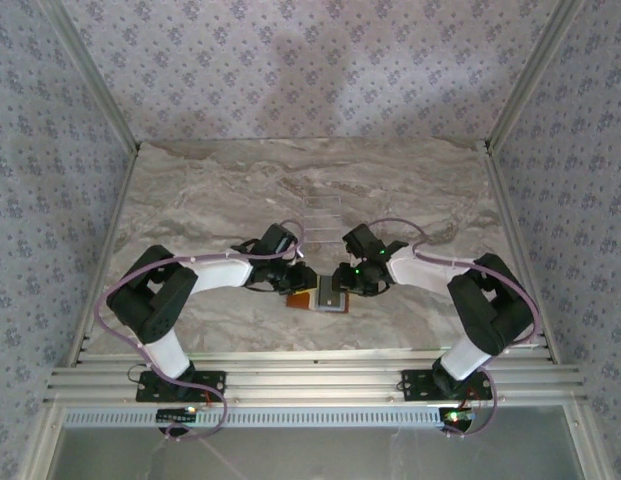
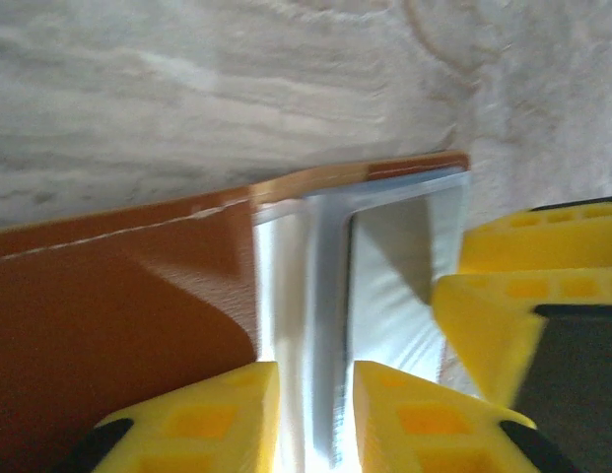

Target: Take the credit cards out of the card holder

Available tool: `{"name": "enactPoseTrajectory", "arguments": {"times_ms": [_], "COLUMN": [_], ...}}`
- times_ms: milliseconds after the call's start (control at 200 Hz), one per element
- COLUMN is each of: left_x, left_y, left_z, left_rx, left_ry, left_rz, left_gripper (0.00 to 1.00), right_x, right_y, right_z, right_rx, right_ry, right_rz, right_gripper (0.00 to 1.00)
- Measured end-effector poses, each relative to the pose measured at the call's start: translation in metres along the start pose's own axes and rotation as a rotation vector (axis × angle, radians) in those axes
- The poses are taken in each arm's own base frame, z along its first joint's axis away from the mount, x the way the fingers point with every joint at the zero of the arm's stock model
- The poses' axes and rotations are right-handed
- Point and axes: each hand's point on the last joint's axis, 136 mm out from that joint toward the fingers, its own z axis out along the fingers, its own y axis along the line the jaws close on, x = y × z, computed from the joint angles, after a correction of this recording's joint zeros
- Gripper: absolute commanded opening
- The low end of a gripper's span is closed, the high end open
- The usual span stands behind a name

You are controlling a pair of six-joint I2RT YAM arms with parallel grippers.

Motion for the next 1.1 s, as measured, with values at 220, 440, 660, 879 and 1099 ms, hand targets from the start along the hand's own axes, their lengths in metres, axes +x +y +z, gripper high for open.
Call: {"name": "enactPoseTrajectory", "arguments": {"times_ms": [220, 440, 660, 879, 1099], "left_x": [-0.002, -0.006, -0.002, -0.002, 0.004], "left_y": [-0.012, -0.024, -0.025, -0.025, -0.018], "left_z": [-0.001, -0.003, 0.003, 0.005, 0.012], "left_rx": [0.05, 0.083, 0.1, 0.098, 0.068], "left_ry": [0.006, 0.009, 0.041, 0.053, 0.085], "left_rz": [-0.013, -0.008, -0.014, -0.014, -0.017], "left_gripper": [0.25, 0.24, 0.25, 0.24, 0.24], "right_x": [0.0, 0.0, 0.0, 0.0, -0.001], "right_y": [0.0, 0.0, 0.0, 0.001, 0.002], "right_z": [0.0, 0.0, 0.0, 0.0, -0.001], "right_rx": [-0.001, -0.001, 0.0, -0.002, -0.005], "right_ry": [0.0, 0.0, 0.0, -0.001, -0.001], "right_rz": [-0.004, -0.004, -0.004, -0.007, -0.009], "right_gripper": [0.38, 0.38, 0.39, 0.47, 0.49]}}
